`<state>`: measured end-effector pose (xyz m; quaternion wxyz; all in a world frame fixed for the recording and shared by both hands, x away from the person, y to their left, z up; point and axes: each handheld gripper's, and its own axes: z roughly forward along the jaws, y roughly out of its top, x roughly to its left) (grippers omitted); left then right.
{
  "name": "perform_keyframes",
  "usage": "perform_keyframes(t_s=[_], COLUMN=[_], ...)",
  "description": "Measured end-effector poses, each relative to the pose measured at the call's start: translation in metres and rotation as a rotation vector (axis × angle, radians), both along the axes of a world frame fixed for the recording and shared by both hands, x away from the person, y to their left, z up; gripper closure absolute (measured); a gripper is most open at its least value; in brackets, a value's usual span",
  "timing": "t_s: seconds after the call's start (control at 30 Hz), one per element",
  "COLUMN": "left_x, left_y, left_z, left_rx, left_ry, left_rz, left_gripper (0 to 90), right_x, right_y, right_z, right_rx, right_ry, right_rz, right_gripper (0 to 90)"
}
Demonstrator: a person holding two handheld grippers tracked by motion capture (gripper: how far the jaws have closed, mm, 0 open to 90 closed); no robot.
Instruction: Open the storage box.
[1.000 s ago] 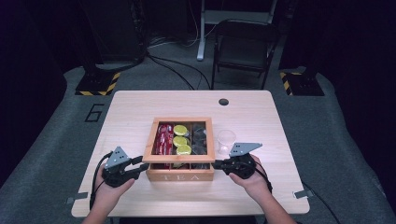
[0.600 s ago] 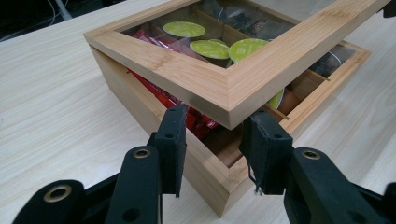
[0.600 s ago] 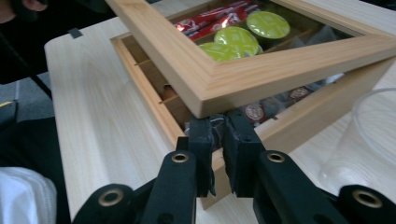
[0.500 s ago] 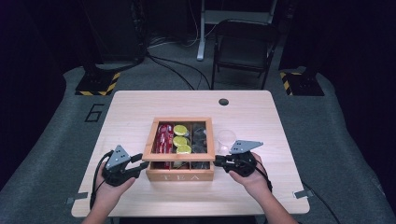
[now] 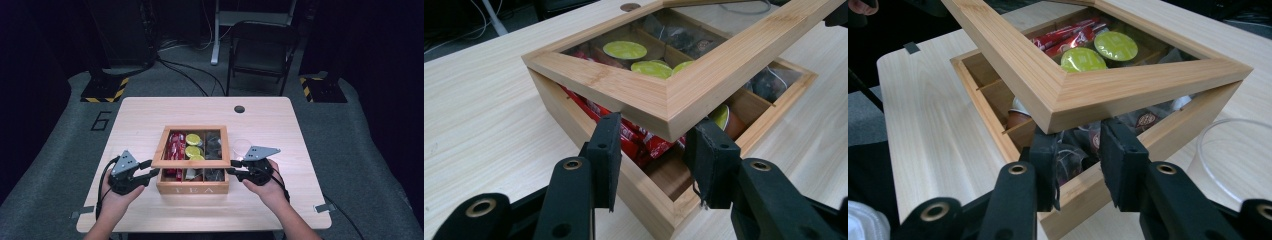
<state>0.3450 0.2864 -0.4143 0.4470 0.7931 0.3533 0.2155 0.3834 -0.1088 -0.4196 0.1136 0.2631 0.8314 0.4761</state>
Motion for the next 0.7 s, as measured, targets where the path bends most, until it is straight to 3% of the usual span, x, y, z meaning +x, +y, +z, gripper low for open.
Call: perform_keyframes(t_s=[0.7], left_x=[0.011], left_y=[0.001], left_z=[0.023], left_rx=[-0.014], left_ry=[-0.034], left_rz=[0.003], left_gripper=[58.9], right_x=[0.009], right_y=[-0.002], right_z=[0.019], right_rx=[0.022], right_ry=[-0.066], right_rz=[-0.048], right_gripper=[58.0])
